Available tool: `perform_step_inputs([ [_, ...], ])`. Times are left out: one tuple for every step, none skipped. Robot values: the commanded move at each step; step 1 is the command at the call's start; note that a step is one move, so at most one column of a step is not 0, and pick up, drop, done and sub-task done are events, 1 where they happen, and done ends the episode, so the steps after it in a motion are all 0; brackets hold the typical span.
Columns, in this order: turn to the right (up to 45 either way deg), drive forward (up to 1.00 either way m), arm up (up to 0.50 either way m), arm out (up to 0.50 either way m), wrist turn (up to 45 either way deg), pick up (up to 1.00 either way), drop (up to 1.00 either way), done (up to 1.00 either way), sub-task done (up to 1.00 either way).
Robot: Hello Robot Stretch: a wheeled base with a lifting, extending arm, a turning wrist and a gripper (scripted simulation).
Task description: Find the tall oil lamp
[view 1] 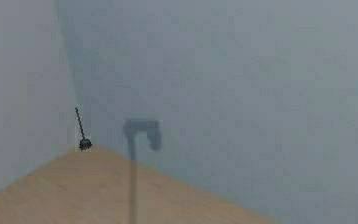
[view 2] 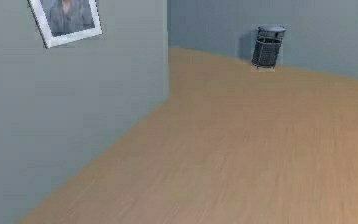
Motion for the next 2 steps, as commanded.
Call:
perform_step_inputs([
  [45.0, 0.0, 0.0, 0.0, 0.0, 0.0, 0.0, 0.0, 0.0],
  [45.0, 0.0, 0.0, 0.0, 0.0, 0.0, 0.0, 0.0, 0.0],
])
